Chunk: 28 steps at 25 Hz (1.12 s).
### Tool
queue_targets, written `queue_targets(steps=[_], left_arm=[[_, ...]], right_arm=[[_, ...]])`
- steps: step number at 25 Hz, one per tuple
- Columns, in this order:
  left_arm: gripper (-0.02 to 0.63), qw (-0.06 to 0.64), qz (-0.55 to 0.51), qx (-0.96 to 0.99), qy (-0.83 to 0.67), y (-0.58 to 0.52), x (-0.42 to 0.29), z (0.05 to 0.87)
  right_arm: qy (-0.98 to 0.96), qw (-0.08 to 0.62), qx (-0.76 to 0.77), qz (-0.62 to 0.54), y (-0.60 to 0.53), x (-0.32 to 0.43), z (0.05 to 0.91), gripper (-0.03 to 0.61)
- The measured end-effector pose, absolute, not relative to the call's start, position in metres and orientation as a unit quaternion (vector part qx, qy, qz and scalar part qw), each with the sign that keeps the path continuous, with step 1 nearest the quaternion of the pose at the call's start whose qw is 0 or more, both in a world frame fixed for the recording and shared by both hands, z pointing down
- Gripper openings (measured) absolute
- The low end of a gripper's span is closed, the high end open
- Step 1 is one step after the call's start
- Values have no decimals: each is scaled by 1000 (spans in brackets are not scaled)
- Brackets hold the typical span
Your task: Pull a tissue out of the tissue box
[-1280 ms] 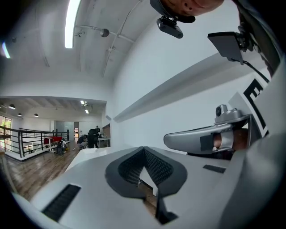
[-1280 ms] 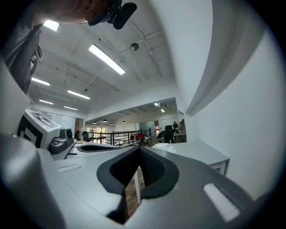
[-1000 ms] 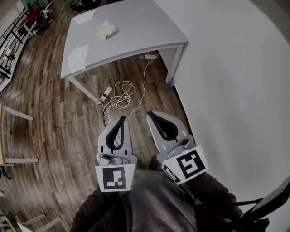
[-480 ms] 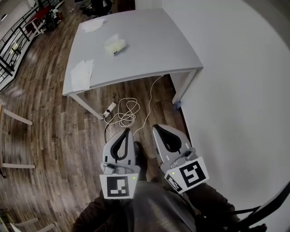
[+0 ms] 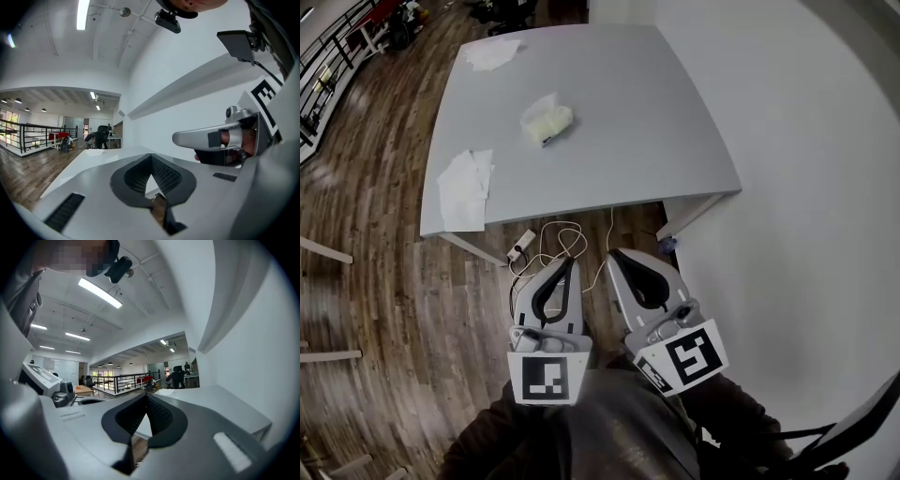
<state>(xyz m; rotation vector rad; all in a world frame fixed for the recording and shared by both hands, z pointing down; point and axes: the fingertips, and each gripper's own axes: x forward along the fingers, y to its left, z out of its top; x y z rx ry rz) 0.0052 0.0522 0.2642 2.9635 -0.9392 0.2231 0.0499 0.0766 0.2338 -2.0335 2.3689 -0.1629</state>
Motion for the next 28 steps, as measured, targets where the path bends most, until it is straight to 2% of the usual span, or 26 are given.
queue_targets(steps=[5, 11, 17, 28], left_arm=[[-2, 29, 70, 950, -303, 12, 23, 264], [-2, 18, 84, 948, -307, -39, 50, 265], [-2, 16, 101, 938, -332, -115, 91, 276], [-2, 60, 153, 891, -424, -255, 143, 314]], right_arm=[[756, 7, -654, -35, 32, 73, 218, 2], [755, 19, -655, -18, -20, 110, 206, 2], [783, 16, -619, -56, -95, 145, 240, 2], [852, 2, -513, -109, -251, 200, 286, 2]])
